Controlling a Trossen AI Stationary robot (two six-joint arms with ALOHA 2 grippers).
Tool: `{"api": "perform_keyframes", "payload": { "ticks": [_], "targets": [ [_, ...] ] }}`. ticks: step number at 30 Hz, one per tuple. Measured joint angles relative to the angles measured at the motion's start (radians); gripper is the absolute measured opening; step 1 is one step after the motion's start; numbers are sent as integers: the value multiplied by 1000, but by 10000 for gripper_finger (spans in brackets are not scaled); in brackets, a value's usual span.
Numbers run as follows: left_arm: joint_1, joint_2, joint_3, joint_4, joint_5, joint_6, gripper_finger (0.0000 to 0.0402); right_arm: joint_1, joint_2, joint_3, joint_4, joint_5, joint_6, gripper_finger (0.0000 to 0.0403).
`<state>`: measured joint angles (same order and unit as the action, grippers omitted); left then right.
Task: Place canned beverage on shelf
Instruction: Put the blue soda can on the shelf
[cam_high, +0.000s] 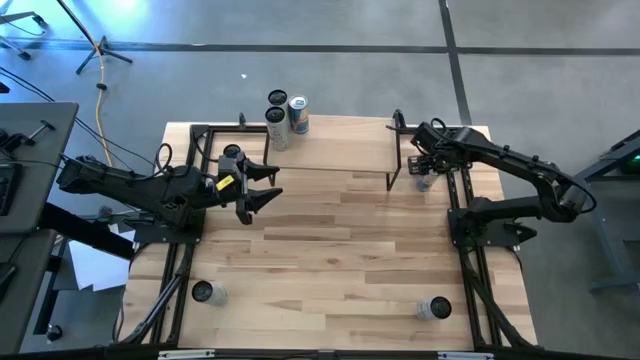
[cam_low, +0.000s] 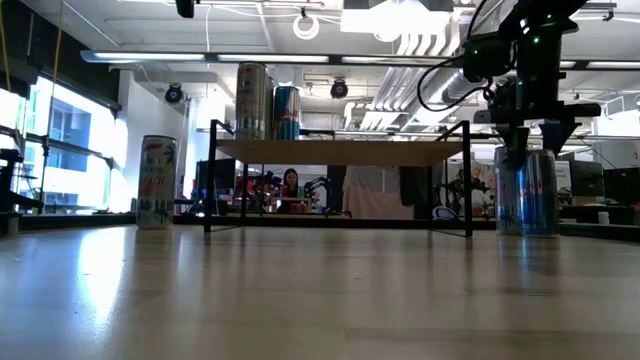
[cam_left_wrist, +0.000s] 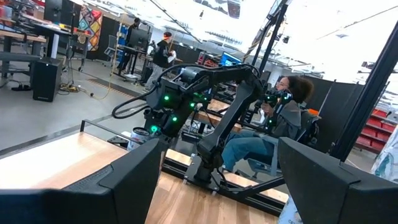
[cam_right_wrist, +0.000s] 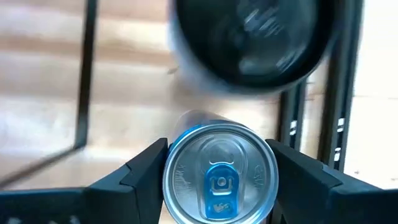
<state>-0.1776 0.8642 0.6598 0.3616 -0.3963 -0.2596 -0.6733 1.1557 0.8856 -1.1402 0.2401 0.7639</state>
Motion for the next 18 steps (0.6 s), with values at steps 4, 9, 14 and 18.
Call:
{"api": "perform_keyframes", "payload": {
  "ticks": [4, 9, 14, 18],
  "targets": [
    [0, -23, 1, 4, 11, 0, 296, 44, -52, 33, -25, -44, -32, 228],
    [0, -69, 1, 4, 12, 0, 296, 128, -142, 128, -82, -112, -82, 229],
    [0, -101, 1, 4, 12, 0, 296, 241, -212, 266, -131, -240, -103, 229],
    [0, -107, 1, 3, 12, 0, 296, 352, -238, 371, -111, -302, -101, 230]
  ]
}}
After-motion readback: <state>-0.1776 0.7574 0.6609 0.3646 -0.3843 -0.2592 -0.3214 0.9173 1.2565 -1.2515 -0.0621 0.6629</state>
